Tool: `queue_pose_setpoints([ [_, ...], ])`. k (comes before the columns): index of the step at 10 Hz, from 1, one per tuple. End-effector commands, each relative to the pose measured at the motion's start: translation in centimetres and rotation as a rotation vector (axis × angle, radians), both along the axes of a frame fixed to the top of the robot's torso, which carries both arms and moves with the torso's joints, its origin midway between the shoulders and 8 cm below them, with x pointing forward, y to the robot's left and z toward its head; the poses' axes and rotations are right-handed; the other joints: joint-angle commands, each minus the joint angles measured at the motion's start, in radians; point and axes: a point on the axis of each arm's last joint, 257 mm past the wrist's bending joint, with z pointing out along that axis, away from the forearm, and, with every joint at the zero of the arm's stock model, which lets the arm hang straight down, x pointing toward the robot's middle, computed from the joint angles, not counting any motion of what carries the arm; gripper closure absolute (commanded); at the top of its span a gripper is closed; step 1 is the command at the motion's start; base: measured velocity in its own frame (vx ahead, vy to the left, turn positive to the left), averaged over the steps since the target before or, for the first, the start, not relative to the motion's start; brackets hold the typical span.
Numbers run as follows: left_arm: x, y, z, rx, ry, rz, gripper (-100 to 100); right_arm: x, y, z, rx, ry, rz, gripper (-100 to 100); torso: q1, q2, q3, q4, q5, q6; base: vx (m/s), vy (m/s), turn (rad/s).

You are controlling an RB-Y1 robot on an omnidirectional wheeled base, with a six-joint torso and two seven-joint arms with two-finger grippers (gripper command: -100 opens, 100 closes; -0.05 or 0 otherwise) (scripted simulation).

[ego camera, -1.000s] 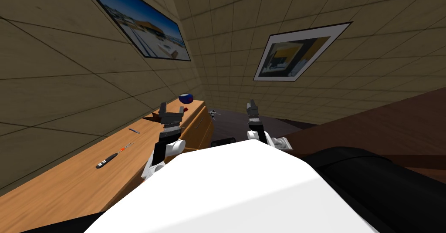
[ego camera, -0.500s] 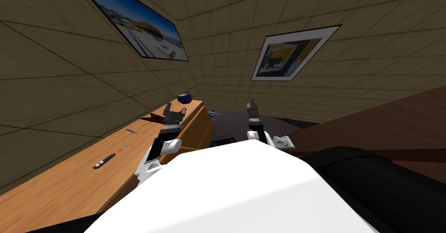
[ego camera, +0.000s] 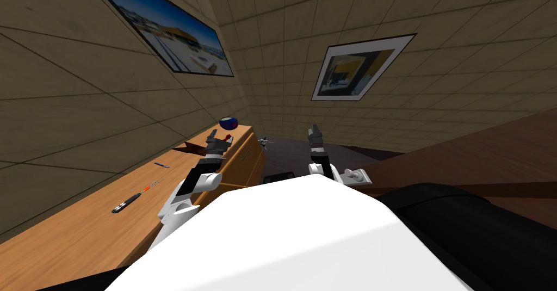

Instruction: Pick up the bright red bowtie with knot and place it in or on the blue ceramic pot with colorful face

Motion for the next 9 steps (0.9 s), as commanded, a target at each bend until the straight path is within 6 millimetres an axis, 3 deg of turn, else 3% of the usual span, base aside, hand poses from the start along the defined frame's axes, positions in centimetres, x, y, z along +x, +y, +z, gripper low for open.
queue_pose_setpoints([
  [1,0.8,1.2,-1.1,-0.040,0.065,-0.008,-100,0.0,0.0,0.0,0.000,0.000,0.000,0,0.000,0.000,0.000,0.000,0.000,0.000,-0.018,-0.015,-0.043],
  [9,3.4,6.0,-5.3,-0.171,0.341,0.002,-100,0.0,0.0,0.0,0.000,0.000,0.000,0,0.001,-0.001,-0.001,0.000,0.000,0.000,-0.006,-0.006,-0.035],
])
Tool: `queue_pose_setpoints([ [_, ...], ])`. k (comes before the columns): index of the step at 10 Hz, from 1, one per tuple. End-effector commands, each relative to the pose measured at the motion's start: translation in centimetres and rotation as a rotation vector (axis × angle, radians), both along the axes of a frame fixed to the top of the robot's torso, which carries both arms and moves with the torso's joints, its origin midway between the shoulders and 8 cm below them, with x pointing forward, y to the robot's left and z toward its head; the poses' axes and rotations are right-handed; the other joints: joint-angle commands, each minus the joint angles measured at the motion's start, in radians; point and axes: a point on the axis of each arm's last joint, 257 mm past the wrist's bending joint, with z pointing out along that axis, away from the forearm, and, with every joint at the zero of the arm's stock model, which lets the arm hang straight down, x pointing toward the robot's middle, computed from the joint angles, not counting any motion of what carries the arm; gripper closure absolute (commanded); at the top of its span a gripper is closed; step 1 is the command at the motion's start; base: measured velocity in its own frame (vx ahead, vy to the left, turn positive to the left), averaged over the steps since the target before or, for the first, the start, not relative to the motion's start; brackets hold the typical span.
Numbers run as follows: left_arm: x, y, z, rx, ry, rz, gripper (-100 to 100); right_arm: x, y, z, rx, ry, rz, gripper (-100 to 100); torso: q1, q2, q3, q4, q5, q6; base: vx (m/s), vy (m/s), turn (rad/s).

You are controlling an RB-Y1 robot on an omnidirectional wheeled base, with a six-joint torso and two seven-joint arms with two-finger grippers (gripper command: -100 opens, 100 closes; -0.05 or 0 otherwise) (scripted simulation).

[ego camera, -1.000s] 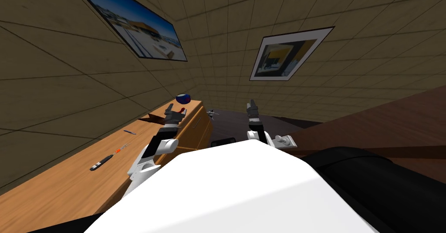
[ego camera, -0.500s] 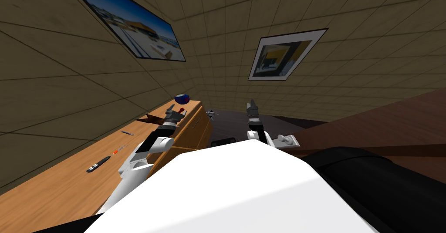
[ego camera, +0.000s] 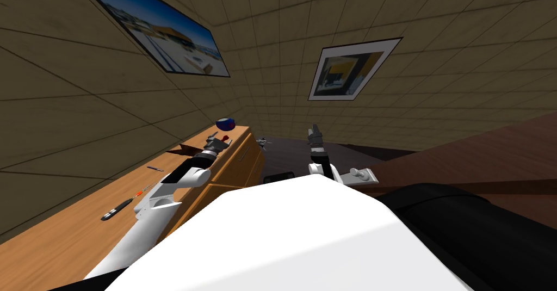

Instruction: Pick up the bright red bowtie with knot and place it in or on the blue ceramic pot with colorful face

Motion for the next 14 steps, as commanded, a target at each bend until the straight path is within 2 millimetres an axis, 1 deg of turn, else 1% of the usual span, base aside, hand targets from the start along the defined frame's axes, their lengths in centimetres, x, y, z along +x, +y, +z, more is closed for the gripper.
queue_pose_setpoints([
  [1,0.2,0.7,-0.7,-0.015,0.054,0.006,-100,0.0,0.0,0.0,0.000,0.000,0.000,0,0.000,0.000,0.000,0.000,0.000,0.000,0.003,0.000,-0.025],
  [2,0.6,1.7,-1.0,-0.058,0.092,0.016,-100,0.0,0.0,0.0,0.000,0.000,0.000,0,0.000,0.000,0.000,0.000,0.000,0.000,0.007,0.000,-0.039],
  [4,0.6,2.0,-1.6,-0.052,0.124,0.020,-100,0.0,0.0,0.0,0.000,0.000,0.000,0,0.000,0.000,0.000,0.000,0.000,0.000,0.003,0.001,-0.011],
  [5,0.9,3.1,-2.0,-0.095,0.174,0.033,-100,0.0,0.0,0.0,0.000,0.000,0.000,0,0.000,0.000,0.000,0.000,0.000,0.000,0.008,0.001,-0.043],
  [6,0.8,3.2,-2.3,-0.090,0.193,0.038,-100,0.0,0.0,0.0,0.000,0.000,0.000,0,0.000,0.000,0.000,0.000,0.000,0.000,0.009,0.003,-0.023],
  [7,1.1,4.2,-2.5,-0.131,0.235,0.053,-100,0.0,0.0,0.0,0.000,0.000,0.000,0,0.000,0.000,0.000,0.000,0.000,0.000,0.016,0.004,-0.040],
  [8,1.0,4.4,-3.0,-0.129,0.261,0.059,-100,0.0,0.0,0.0,0.000,0.000,0.000,0,0.000,-0.001,0.000,0.000,0.000,0.000,0.015,0.006,-0.019],
  [9,1.1,5.3,-3.1,-0.169,0.301,0.077,-100,0.0,0.0,0.0,0.000,0.000,0.000,0,0.000,-0.001,0.000,0.000,0.000,0.000,0.022,0.007,-0.039],
  [10,1.0,5.5,-3.6,-0.169,0.328,0.083,-100,0.0,0.0,0.0,0.000,0.000,0.000,0,0.000,-0.001,-0.001,0.000,0.000,0.000,0.018,0.008,-0.018],
  [11,1.1,6.4,-3.6,-0.208,0.360,0.102,-100,0.0,0.0,0.0,0.000,0.000,0.000,0,0.000,-0.001,-0.001,0.000,0.000,0.000,0.020,0.008,-0.027],
  [13,0.9,6.5,-4.2,-0.211,0.394,0.110,-100,0.0,0.0,0.0,0.000,0.000,0.000,0,0.000,-0.001,-0.001,0.000,0.000,0.000,0.014,0.005,-0.011],
  [14,0.9,7.4,-4.2,-0.250,0.439,0.132,-100,0.0,0.0,0.0,0.000,0.000,0.000,0,0.000,0.000,0.000,0.000,0.000,0.000,0.019,0.005,-0.034],
])
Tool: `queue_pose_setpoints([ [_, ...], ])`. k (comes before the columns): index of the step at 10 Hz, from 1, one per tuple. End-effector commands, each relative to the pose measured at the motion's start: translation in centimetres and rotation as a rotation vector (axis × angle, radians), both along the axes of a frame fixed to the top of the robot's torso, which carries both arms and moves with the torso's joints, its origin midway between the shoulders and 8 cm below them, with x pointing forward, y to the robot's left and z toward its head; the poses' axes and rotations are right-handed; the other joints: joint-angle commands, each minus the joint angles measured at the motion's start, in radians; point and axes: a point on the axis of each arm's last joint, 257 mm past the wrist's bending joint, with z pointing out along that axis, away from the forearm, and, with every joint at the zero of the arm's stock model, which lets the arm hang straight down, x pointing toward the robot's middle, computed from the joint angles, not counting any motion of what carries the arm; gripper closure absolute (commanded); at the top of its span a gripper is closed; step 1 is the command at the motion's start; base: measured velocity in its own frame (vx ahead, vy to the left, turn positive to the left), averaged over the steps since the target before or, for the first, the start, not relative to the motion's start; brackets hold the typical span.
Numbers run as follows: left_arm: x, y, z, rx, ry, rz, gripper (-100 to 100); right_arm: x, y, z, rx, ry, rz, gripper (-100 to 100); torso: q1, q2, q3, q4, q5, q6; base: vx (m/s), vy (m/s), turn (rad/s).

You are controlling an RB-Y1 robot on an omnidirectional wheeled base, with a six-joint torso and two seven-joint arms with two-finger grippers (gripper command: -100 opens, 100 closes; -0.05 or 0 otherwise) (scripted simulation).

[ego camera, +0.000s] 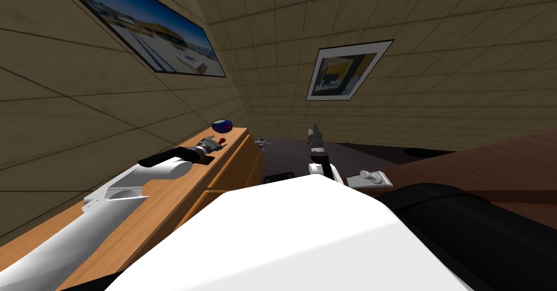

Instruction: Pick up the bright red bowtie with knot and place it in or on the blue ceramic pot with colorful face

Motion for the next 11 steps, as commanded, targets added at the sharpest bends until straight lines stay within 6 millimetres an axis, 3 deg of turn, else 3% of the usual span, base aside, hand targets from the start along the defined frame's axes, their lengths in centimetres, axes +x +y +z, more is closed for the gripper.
queue_pose_setpoints([
  [1,-0.3,0.5,-0.7,-0.024,0.046,0.020,-100,0.0,0.0,0.0,0.000,0.000,0.000,0,0.000,0.000,0.000,0.000,0.000,0.000,0.020,0.007,-0.022],
  [6,-1.3,2.8,-1.3,-0.126,0.209,0.117,-100,0.0,0.0,0.0,0.000,0.000,0.000,0,0.000,-0.001,-0.001,0.000,0.000,0.000,0.032,0.013,-0.024],
  [11,-3.0,3.4,-2.3,-0.223,0.353,0.189,-100,0.0,0.0,0.0,0.000,0.000,0.000,0,0.001,-0.001,-0.001,0.000,0.000,0.000,0.038,0.018,-0.017],
])
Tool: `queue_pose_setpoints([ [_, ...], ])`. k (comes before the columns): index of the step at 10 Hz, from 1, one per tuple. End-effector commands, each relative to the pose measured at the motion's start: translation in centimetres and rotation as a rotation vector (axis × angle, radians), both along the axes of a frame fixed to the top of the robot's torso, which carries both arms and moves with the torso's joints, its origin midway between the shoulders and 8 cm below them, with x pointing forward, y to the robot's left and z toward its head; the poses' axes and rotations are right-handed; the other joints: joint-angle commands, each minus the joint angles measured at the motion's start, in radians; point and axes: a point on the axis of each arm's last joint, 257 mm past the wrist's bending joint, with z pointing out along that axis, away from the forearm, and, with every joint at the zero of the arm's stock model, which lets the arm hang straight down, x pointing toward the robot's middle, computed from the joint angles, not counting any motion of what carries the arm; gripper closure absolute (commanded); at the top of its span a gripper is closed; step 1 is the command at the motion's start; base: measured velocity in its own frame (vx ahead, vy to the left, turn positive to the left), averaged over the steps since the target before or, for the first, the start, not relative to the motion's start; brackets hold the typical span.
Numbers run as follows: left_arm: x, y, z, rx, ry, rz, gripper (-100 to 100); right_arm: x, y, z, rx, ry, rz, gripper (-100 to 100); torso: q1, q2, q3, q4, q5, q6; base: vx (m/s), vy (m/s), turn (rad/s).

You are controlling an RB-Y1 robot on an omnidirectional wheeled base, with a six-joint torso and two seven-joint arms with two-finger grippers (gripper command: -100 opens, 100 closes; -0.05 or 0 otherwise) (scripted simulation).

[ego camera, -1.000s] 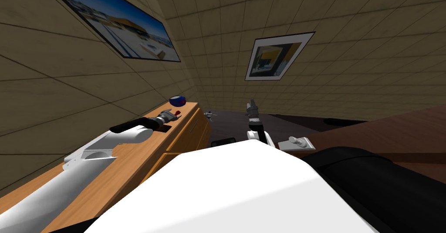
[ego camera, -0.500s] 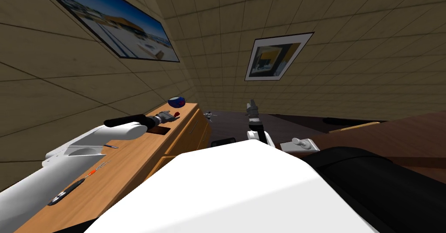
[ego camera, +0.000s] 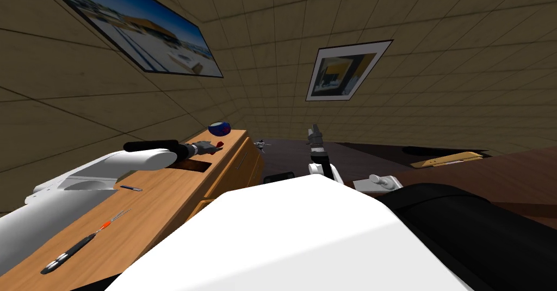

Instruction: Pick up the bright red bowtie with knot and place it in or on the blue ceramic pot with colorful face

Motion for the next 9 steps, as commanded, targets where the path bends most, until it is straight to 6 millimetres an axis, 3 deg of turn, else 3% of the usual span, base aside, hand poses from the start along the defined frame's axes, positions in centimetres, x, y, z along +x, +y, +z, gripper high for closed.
queue_pose_setpoints([
  [1,-0.8,0.6,-0.2,-0.030,0.059,0.041,-100,0.0,0.0,0.0,0.000,0.000,0.000,0,0.000,0.000,0.000,0.000,0.000,0.000,0.046,0.015,-0.026],
  [9,-4.5,0.6,-1.0,-0.170,0.281,0.171,-100,0.0,0.0,0.0,0.000,0.000,0.000,0,0.000,-0.001,0.000,0.000,0.000,0.000,0.043,0.020,-0.011],
])
